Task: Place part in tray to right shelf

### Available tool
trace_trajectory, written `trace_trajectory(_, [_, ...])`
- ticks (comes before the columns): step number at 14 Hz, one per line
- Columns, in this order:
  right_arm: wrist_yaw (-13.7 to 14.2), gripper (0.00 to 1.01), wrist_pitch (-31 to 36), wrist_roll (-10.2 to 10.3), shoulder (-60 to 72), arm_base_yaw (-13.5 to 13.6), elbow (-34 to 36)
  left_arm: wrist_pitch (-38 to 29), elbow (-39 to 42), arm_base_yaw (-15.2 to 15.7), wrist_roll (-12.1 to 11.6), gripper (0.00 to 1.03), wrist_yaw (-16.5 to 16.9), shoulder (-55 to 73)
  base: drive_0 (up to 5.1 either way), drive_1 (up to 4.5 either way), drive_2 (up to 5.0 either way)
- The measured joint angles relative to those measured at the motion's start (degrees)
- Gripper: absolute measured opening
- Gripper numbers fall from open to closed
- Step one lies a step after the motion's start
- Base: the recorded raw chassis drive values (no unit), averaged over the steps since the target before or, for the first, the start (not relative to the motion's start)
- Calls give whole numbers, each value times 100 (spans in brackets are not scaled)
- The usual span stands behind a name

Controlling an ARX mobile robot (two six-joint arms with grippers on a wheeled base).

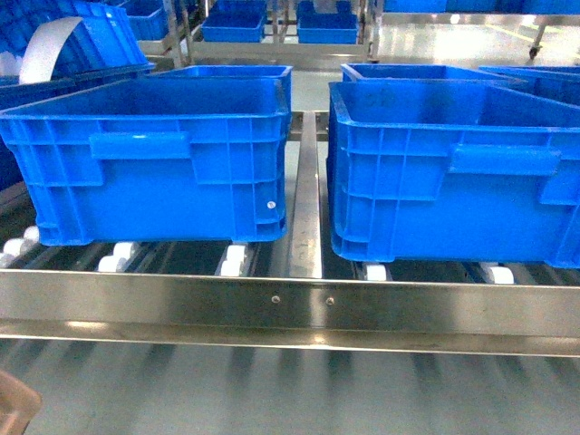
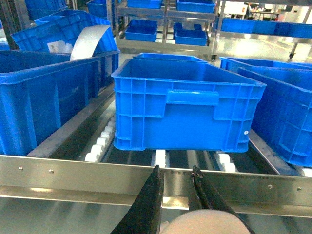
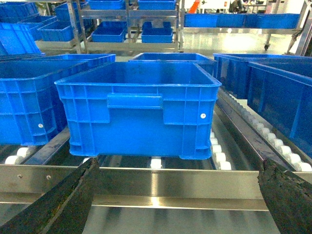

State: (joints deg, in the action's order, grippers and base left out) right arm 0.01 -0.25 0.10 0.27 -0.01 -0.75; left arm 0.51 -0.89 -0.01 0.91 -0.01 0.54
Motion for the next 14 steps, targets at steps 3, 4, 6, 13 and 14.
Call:
trace_trajectory(3, [0,98,0,2,0,0,0,0,0,0,2,12,0,0,0,0,0])
trace_trajectory(4, [0,98,0,2,0,0,0,0,0,0,2,12,0,0,0,0,0])
trace_trajectory(6, [0,98,0,2,0,0,0,0,0,0,2,12,0,0,0,0,0])
trace_trajectory(13, [0,98,0,2,0,0,0,0,0,0,2,12,0,0,0,0,0])
trace_trajectory(14, [0,98,0,2,0,0,0,0,0,0,2,12,0,0,0,0,0])
